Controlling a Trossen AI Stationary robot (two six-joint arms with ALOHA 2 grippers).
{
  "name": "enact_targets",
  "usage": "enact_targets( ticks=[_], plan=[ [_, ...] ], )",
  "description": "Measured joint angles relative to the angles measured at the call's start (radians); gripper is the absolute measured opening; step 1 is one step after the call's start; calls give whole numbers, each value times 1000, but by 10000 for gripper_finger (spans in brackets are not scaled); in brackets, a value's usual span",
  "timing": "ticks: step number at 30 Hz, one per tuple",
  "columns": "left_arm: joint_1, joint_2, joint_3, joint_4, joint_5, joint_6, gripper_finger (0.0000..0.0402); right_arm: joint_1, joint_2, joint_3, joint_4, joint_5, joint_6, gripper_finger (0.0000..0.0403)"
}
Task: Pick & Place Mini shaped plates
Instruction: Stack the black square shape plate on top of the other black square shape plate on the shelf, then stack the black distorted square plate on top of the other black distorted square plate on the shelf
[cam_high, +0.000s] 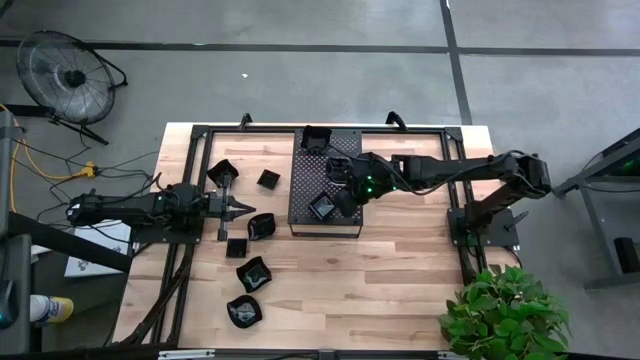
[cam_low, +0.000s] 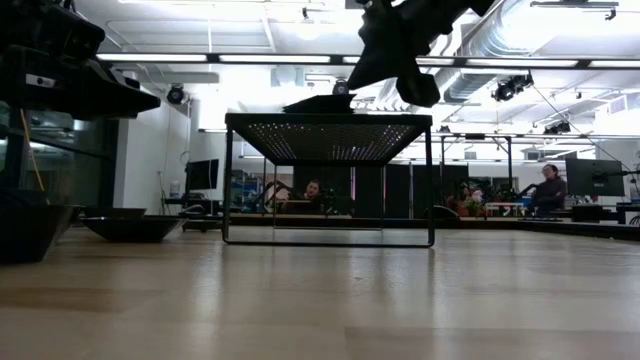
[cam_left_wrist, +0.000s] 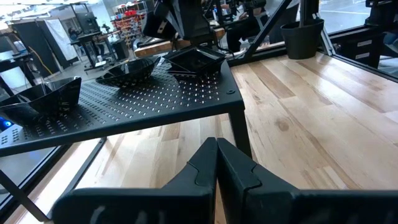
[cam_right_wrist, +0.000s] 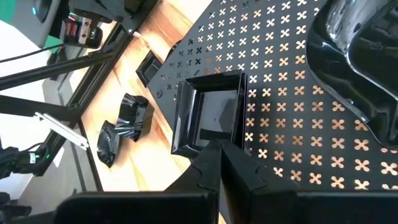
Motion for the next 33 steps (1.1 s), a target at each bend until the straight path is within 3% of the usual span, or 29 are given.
enact_targets(
  ticks=[18,26,29,33],
  plan=[
    [0,0,0,0,0,0,1,4,36,0,27,17,-1,1],
    [0,0,0,0,0,0,1,102,-7,0,-38,40,-28,0],
    [0,0,0,0,0,0,1,152,-49,0,-109,103,-78,0],
    [0,0,0,0,0,0,1,233,-122,-28,-162,270,-176,0]
  ],
)
